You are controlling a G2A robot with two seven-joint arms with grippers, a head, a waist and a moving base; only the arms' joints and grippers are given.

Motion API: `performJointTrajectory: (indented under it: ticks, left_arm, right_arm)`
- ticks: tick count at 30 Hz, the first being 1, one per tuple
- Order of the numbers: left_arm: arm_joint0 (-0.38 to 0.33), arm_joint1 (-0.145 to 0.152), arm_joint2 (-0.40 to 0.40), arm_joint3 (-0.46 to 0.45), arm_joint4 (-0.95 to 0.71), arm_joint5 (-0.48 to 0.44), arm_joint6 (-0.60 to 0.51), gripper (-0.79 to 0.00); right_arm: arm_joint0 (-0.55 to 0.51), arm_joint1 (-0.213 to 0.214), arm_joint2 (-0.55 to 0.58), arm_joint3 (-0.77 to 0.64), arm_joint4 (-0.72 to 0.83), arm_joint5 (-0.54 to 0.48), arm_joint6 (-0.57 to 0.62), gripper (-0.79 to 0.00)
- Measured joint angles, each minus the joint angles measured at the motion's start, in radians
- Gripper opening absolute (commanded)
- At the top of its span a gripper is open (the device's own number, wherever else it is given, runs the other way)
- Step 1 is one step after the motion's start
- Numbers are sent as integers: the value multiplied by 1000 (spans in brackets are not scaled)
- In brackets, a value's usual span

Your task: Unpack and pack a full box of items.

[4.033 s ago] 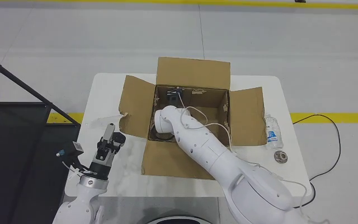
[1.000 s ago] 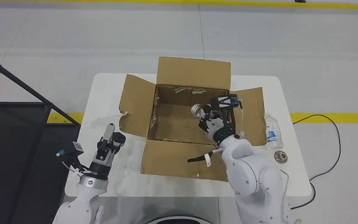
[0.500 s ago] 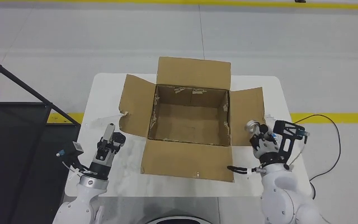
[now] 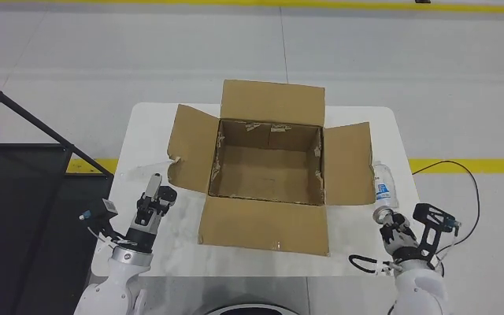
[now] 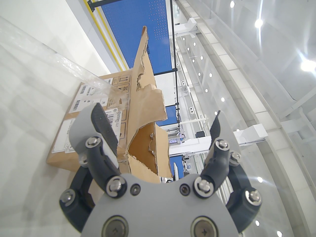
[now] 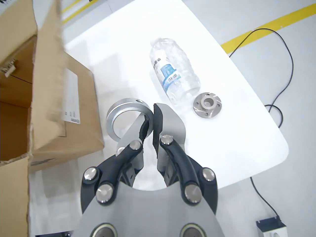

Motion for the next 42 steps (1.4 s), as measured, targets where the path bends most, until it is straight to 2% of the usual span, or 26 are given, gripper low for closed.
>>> performJointTrajectory:
  ticks: [8,14,24,42]
  left_arm:
    - [0,0,0,0,0,0,0,0]
    - [0,0,0,0,0,0,0,0]
    - [0,0,0,0,0,0,0,0]
    - [0,0,0,0,0,0,0,0]
  right_arm:
    - [83,12,-81,0,-274,-3,306,-785]
    - [152,13,-110,63,-350,0,430,-785]
    - [239,12,-118,220,-400,24,476,-785]
    - [328,7,-128,348,-437,38,525,-785]
